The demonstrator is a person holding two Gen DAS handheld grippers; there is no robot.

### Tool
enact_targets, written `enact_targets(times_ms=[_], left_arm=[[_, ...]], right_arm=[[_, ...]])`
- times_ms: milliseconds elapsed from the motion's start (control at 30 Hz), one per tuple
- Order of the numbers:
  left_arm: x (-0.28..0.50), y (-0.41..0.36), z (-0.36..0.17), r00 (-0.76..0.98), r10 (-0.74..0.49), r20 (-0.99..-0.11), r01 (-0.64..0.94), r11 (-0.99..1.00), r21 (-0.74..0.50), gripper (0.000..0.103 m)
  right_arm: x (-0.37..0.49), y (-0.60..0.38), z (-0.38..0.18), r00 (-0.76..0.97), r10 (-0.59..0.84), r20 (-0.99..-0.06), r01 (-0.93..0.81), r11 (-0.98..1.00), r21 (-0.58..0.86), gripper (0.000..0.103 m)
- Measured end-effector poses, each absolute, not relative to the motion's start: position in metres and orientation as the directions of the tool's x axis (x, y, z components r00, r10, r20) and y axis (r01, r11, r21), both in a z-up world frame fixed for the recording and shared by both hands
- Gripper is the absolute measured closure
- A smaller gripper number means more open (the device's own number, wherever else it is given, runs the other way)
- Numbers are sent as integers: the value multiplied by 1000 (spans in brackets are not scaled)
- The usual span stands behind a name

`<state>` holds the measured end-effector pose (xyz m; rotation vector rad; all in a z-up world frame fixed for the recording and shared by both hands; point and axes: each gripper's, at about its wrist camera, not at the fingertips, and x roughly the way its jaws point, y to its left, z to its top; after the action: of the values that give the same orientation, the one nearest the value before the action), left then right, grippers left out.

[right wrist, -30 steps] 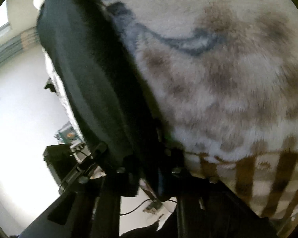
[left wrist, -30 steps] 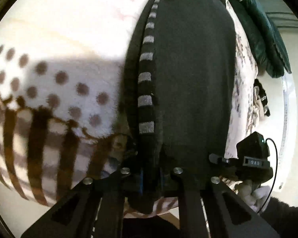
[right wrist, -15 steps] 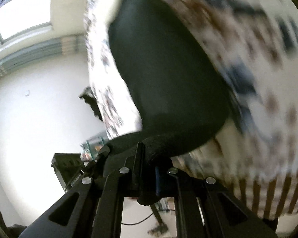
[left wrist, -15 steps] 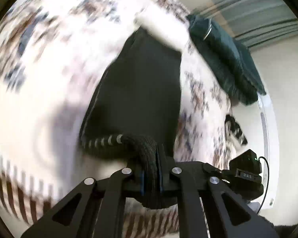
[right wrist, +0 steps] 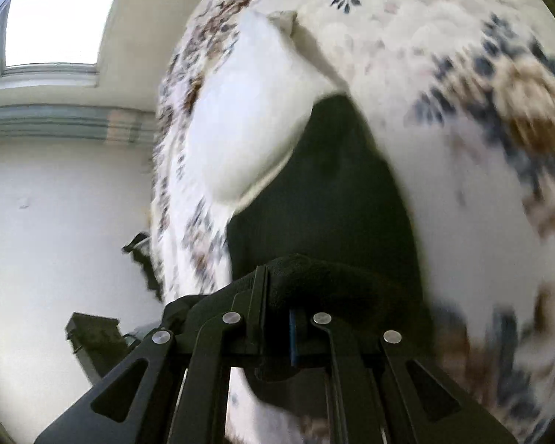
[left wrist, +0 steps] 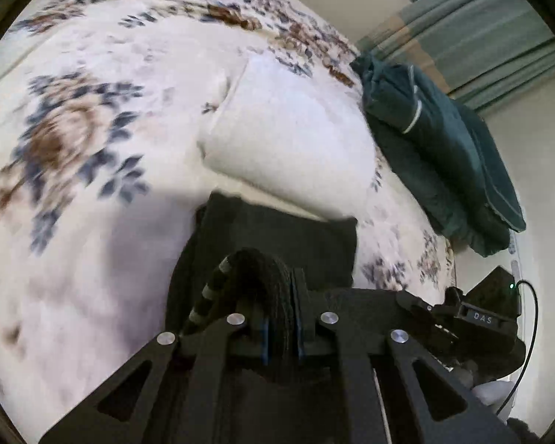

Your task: Fold small clothes

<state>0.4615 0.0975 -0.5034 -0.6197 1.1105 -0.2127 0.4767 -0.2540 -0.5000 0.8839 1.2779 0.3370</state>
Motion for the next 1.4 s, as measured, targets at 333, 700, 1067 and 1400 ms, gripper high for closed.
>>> enact_targets(times_ms=[333,700,1067,1400], left_arm=[[512,116,-563,336,-568,-751,-268,707,-655,83],[455,155,-519,493,-591,-639,-225,623,-749,38],[232,143,-565,559,-521,-645,-521,385,-762,32],[268,98,-618,609,-490,-624,-549,308,-777,32]], right_arm=[[568,-254,-553,224,650,-726,355,639,682,68],[552,-277,-536,190,583,-790,253,748,613,16],[535,-301,-574,-38,579,-815,110,813,572,1],[612,-272,-641,-148,721,-677,104,692,714,0]])
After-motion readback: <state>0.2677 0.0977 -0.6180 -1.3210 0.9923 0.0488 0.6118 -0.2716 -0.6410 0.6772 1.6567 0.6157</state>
